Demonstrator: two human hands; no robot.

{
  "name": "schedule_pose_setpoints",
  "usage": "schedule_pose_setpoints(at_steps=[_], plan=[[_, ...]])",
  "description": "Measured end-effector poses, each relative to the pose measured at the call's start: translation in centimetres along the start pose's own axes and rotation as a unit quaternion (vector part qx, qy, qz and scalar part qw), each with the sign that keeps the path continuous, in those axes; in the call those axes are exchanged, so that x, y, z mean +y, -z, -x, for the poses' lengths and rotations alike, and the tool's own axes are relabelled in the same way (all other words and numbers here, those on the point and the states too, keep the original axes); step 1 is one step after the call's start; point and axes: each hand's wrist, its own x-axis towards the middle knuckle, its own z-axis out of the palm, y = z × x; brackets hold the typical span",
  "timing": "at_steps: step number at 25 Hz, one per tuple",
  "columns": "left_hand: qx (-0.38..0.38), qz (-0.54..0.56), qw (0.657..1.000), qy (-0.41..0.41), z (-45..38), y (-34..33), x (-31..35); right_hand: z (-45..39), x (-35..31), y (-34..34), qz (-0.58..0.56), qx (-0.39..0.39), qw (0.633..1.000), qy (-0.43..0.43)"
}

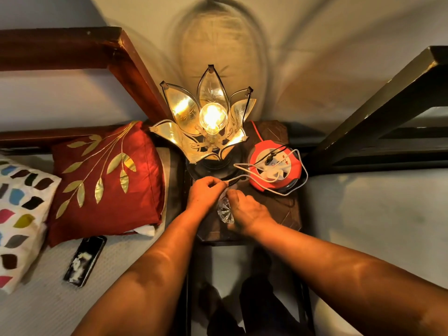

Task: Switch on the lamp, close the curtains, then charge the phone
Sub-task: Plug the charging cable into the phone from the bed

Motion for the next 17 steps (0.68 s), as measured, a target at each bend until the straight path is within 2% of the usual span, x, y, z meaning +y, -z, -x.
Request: schedule_pose_setpoints(at_steps=[3,6,10,14,17], plan=[[-0.004,0.063,0.998,-0.002,0.5,0.5,0.7,-0.6,-0.6,-0.1,-0.023,-0.006,1.000,-0.015],[-0.009,0.055,0.998,-0.018,1.5,0.8,0.9,-0.8,-0.8,0.2,-0.038,-0.003,0.998,-0.045],[-0.009,-0.151,0.986,-0.076,3.5,0.8,1.4,0.2,0.0,1.2,-0.052,0.075,0.993,-0.073],[-0.025,-0.233,0.953,-0.191,6.0,-0.2,3.7,2.6,1.4,3.1,-0.081,0.140,0.982,-0.095],[-0.065,-0.257,0.927,-0.265,7.7,-1.1,5.5,5.2,2.4,4.1,-0.093,0.125,0.986,-0.067]])
